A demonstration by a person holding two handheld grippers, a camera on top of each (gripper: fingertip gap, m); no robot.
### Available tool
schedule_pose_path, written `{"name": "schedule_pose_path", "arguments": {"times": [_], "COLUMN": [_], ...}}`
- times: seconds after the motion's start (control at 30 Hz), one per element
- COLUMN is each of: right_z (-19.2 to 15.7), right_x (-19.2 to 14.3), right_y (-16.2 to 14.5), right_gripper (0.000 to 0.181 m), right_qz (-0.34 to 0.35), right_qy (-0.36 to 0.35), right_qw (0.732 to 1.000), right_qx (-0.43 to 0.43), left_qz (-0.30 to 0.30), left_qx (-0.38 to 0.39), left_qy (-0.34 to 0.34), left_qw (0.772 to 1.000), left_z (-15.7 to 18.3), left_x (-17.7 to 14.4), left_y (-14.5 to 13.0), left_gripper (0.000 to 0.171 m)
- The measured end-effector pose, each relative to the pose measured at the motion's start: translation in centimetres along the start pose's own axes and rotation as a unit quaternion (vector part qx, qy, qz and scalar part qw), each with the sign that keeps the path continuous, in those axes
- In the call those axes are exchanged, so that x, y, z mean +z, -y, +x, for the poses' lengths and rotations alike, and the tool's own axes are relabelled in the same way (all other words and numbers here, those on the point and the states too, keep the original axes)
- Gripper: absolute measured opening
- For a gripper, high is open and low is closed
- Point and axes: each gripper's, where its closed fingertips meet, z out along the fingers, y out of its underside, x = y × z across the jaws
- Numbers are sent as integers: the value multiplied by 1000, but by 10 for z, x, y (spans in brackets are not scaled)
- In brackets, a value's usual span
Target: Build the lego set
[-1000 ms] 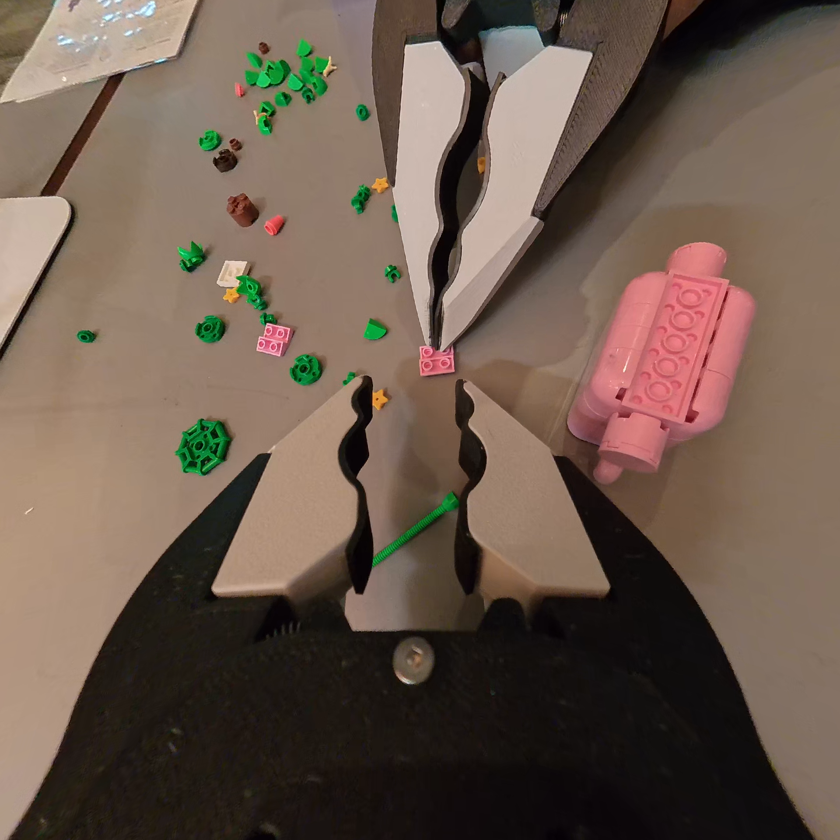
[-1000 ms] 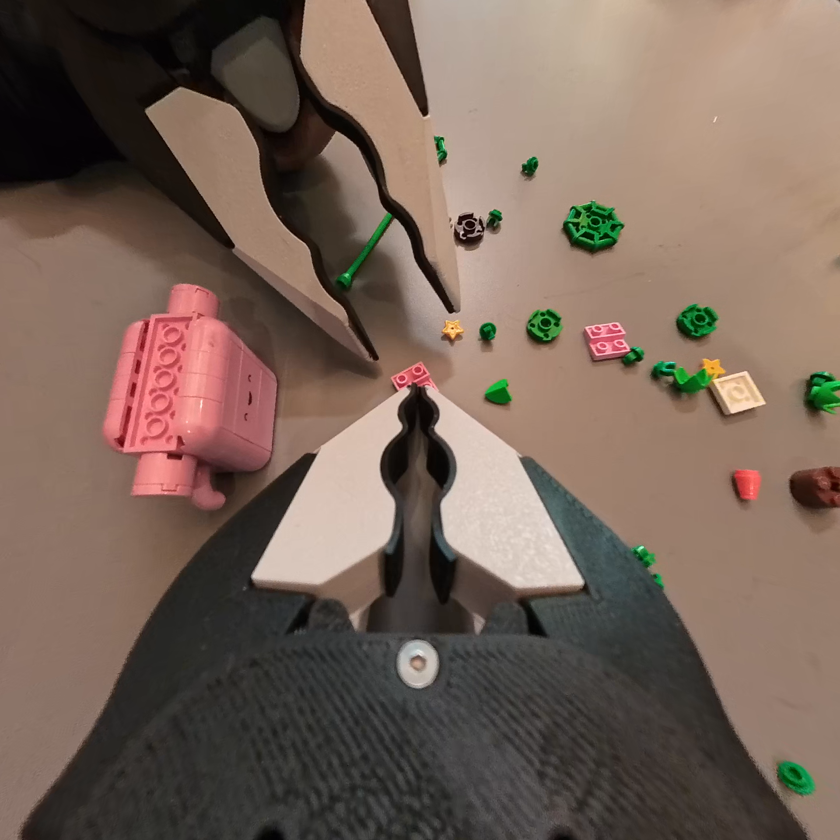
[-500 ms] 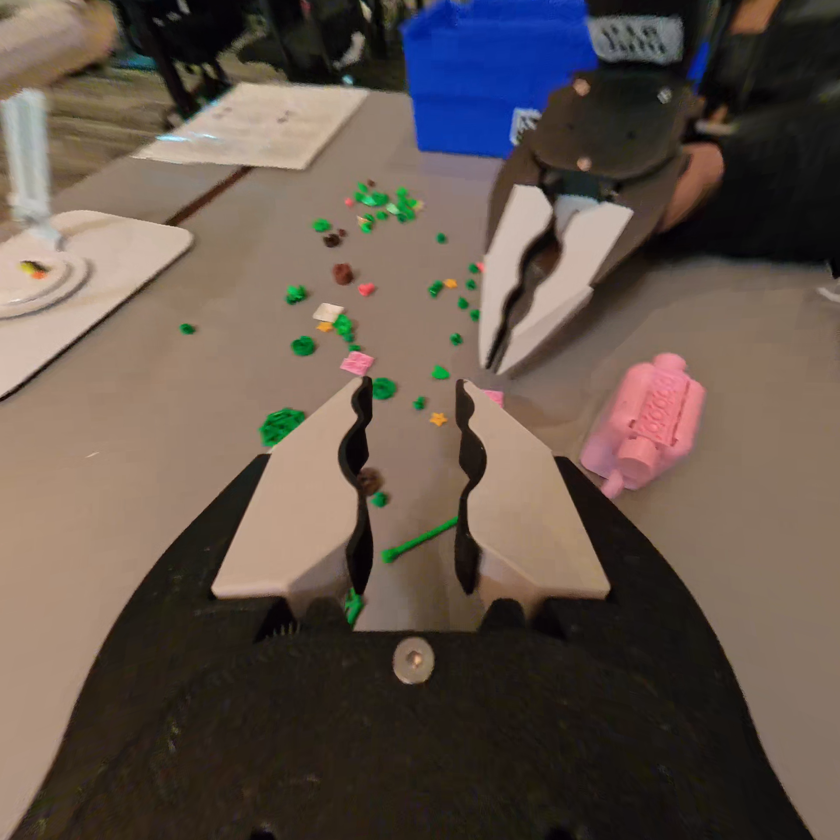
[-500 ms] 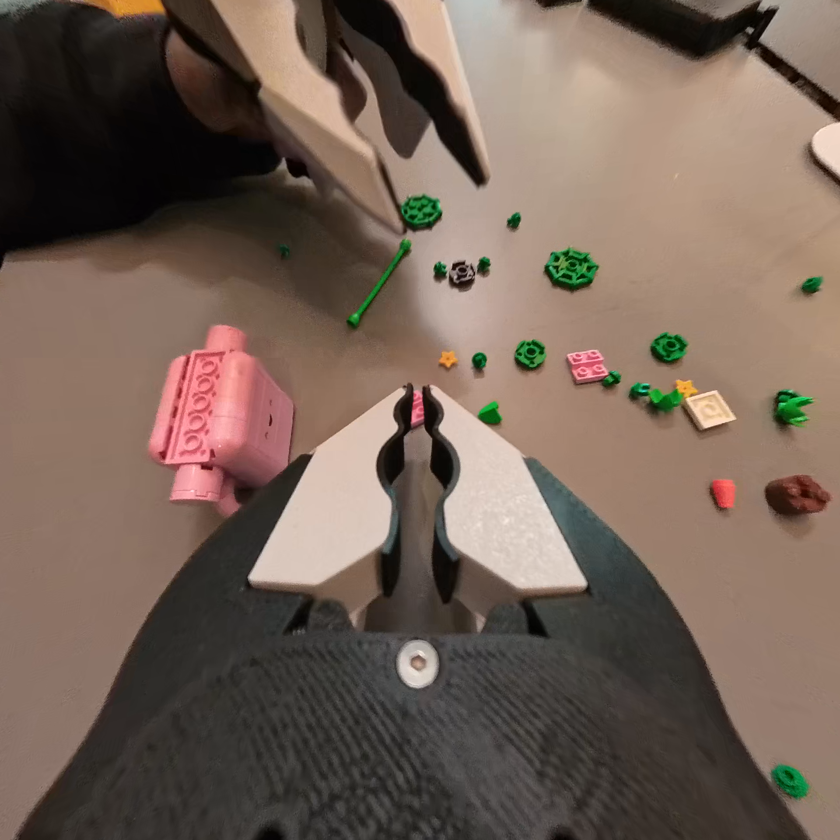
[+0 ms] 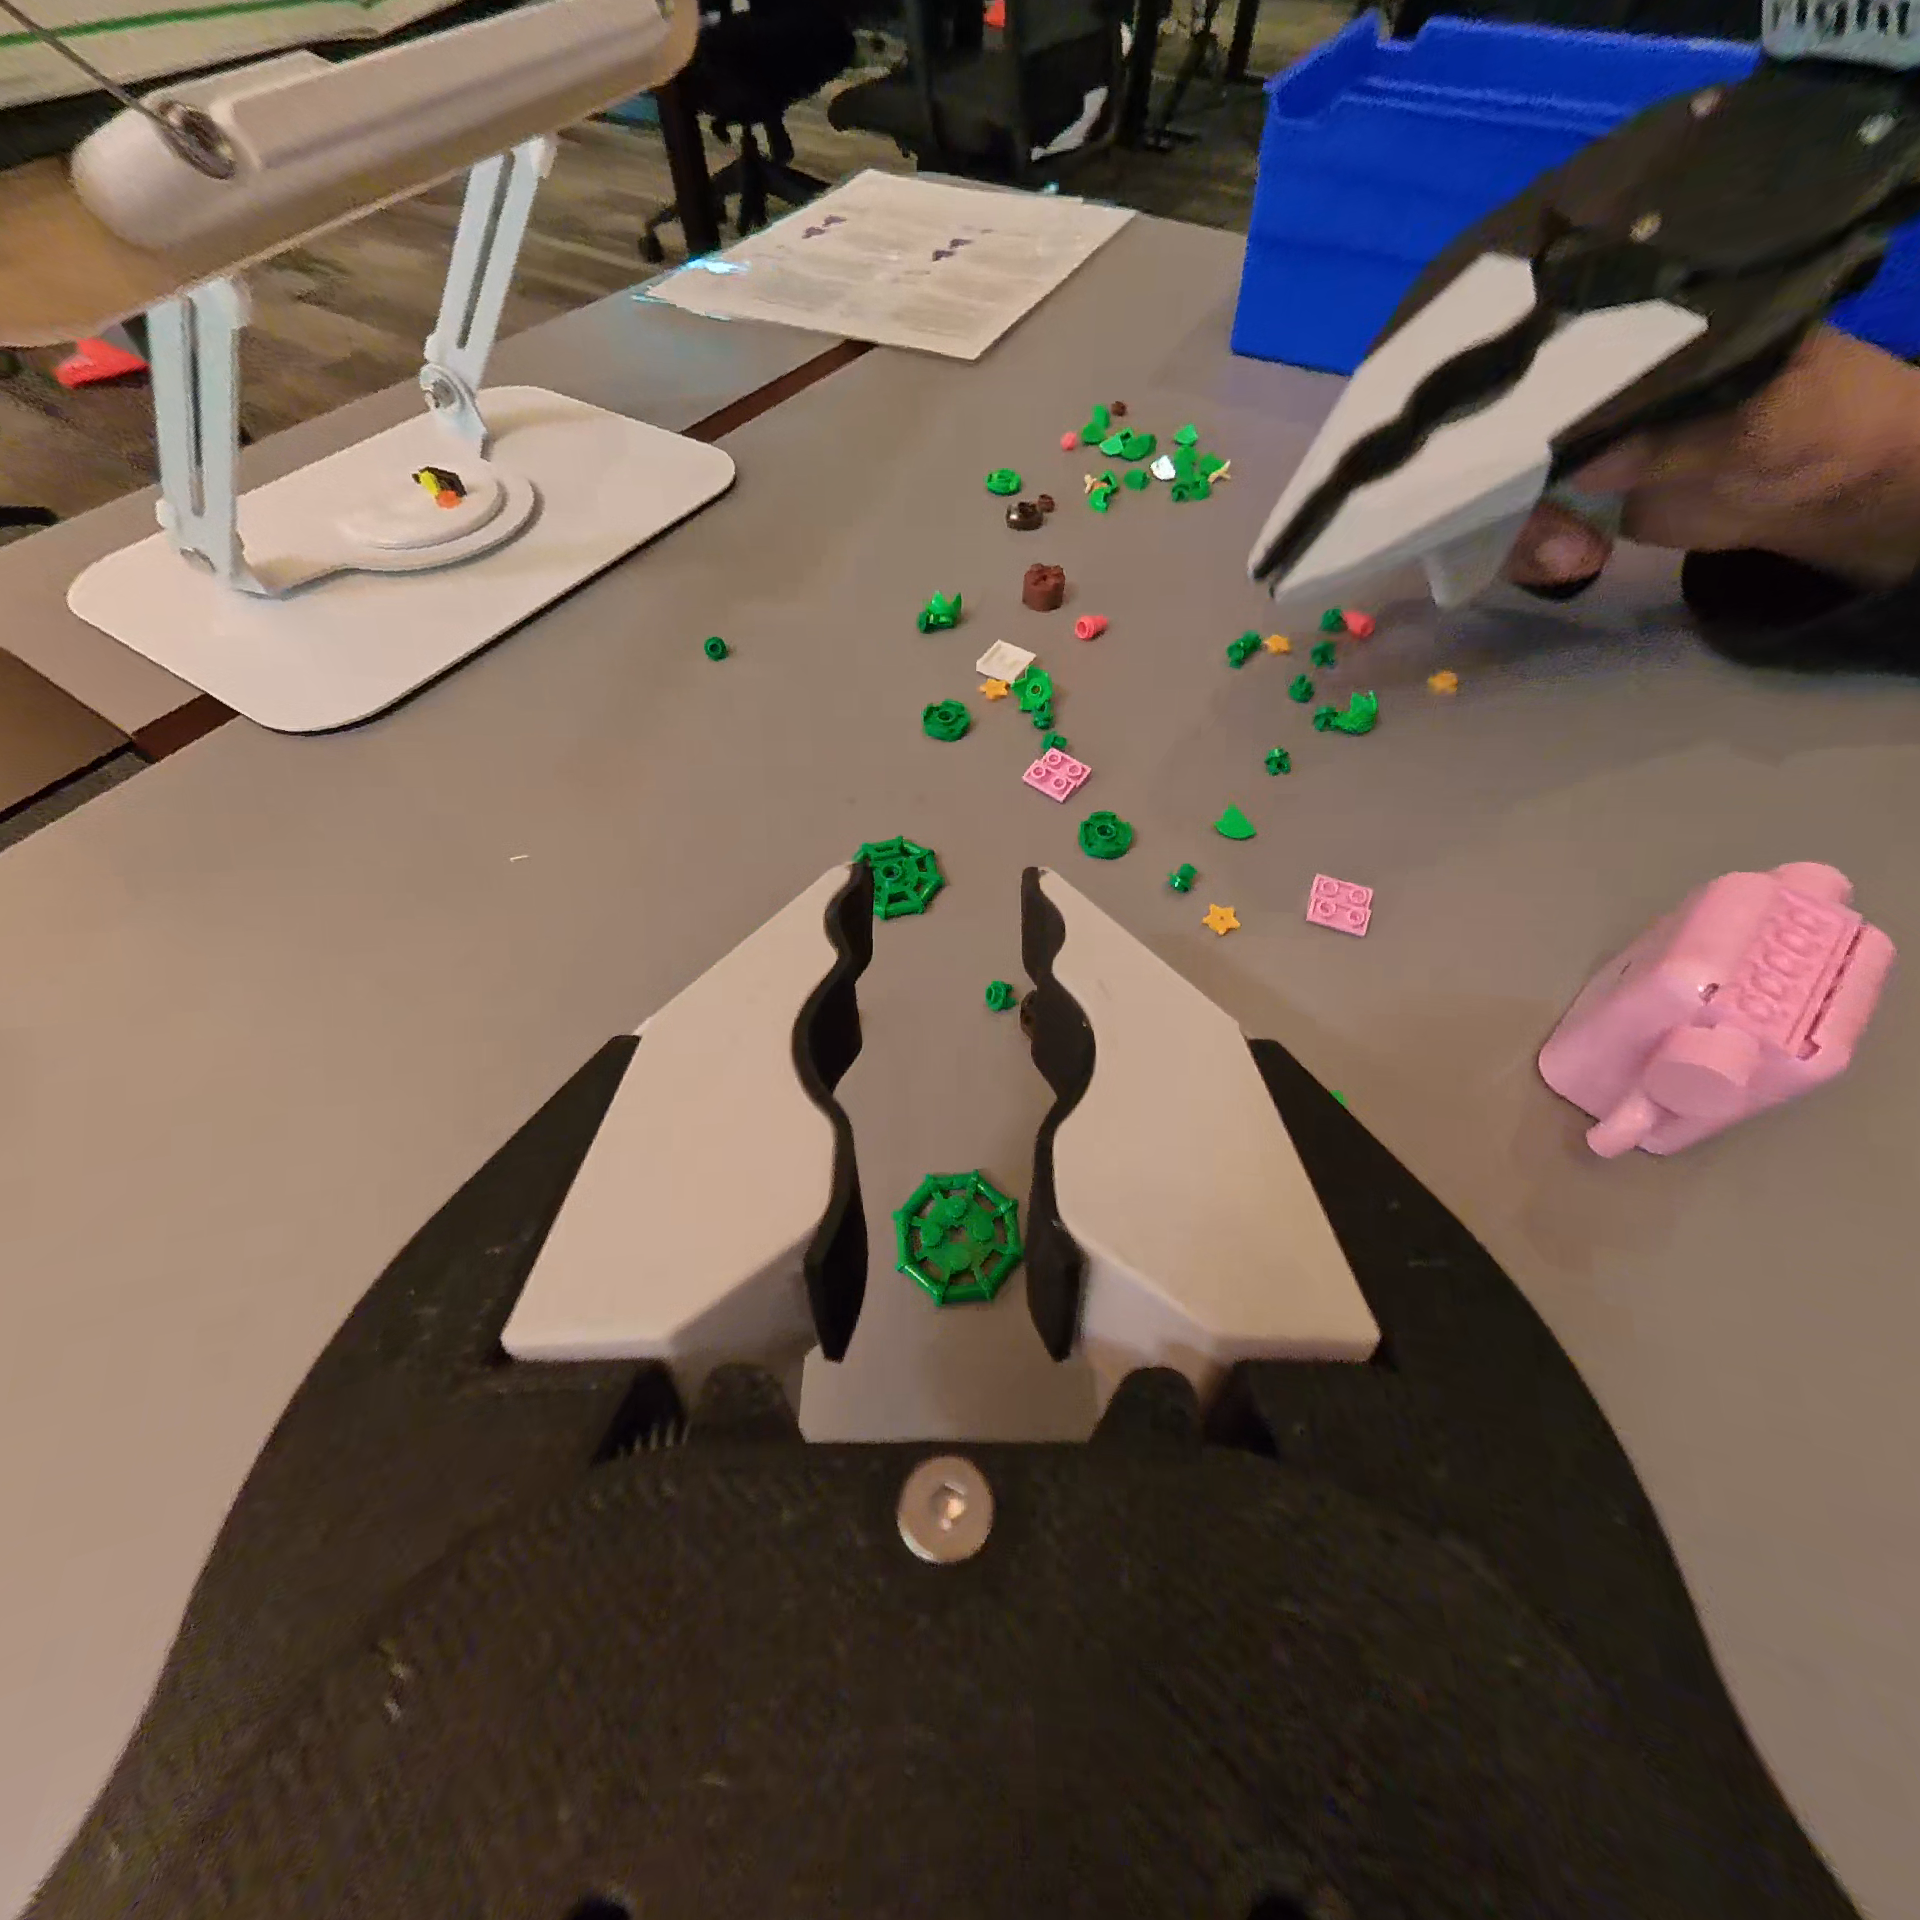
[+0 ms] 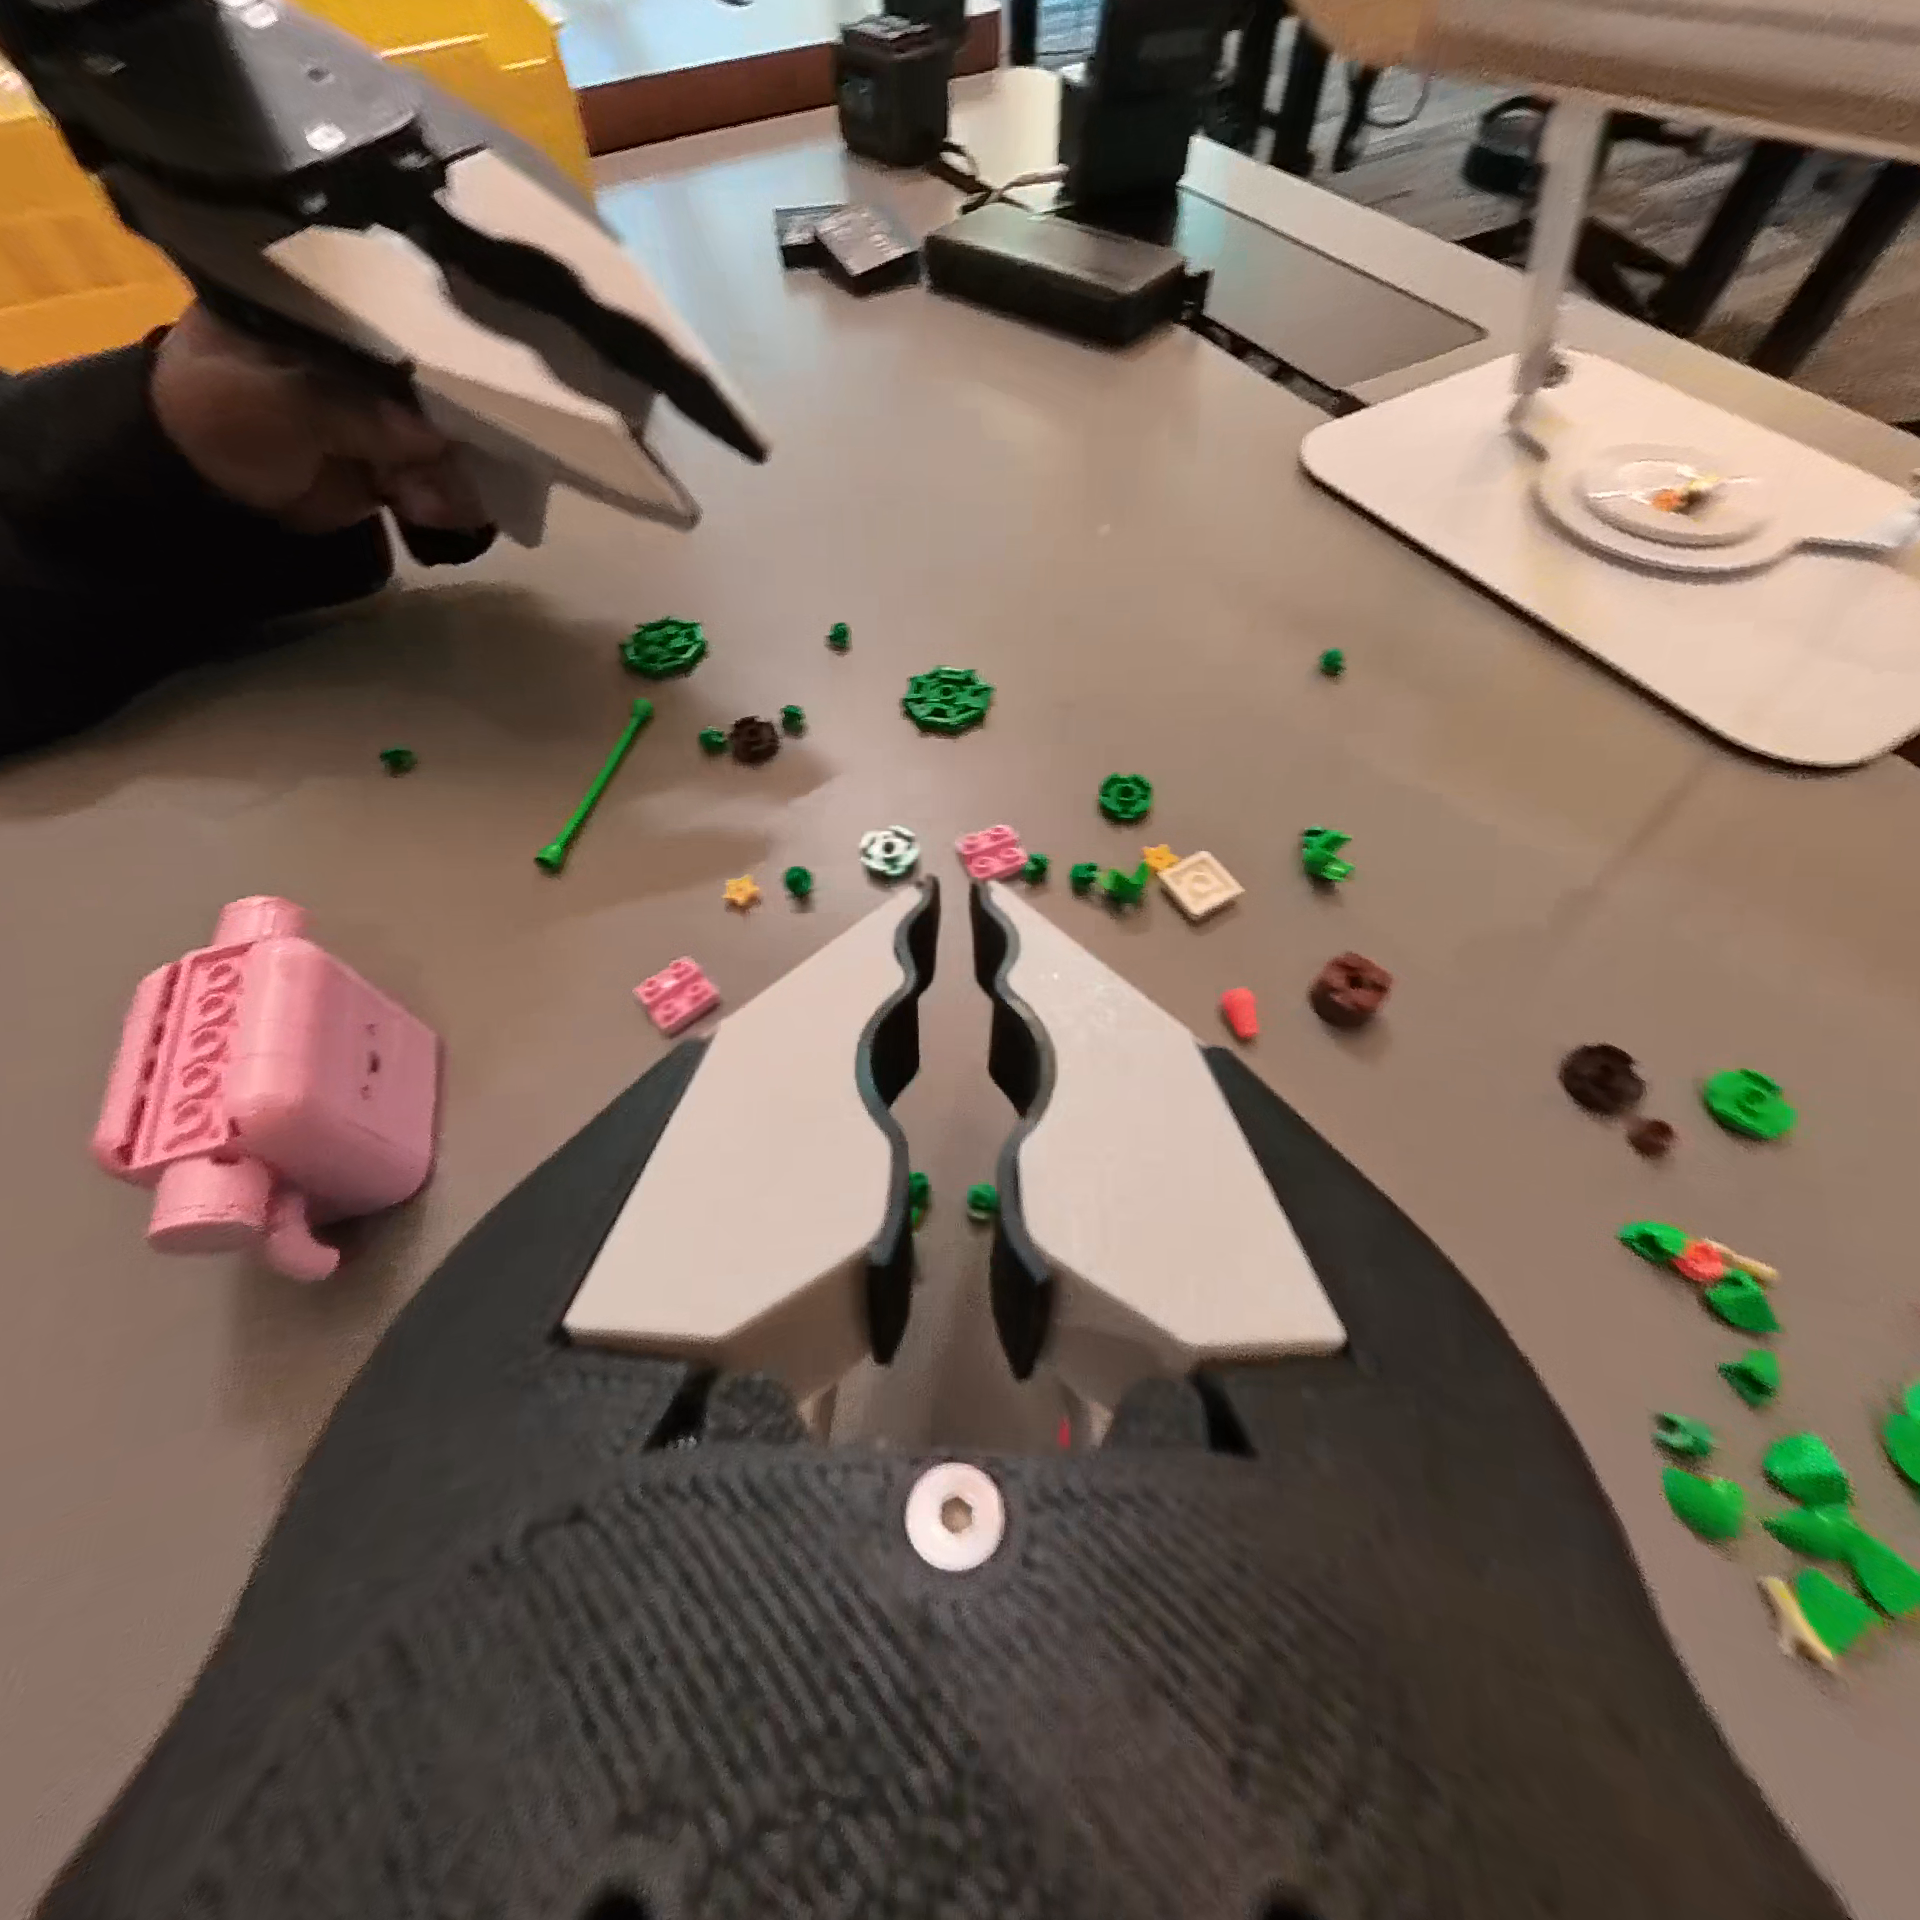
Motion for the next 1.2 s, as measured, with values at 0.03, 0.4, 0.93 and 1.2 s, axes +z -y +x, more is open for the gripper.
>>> {"name": "schedule_pose_path", "arguments": {"times": [0.03, 0.4, 0.93, 1.2], "right_z": [8, 60, 62, 46], "right_x": [-3, -15, 64, 54], "right_y": [1, -9, -29, -19], "right_gripper": [5, 21, 26, 15], "right_qz": [3, 19, -144, -100], "right_qy": [-10, -42, 68, 79], "right_qw": [1000, 996, 987, 992], "right_qx": [7, 75, -30, -5], "left_qz": [-4, -14, -15, -22], "left_qx": [6, 16, 8, 33], "left_qy": [0, -11, -36, -46], "left_qw": [1000, 1000, 999, 998], "left_z": [1, 11, 20, 32], "left_x": [1, 8, 14, 17], "left_y": [-1, -4, -7, -6], "left_gripper": [25, 25, 25, 25]}}
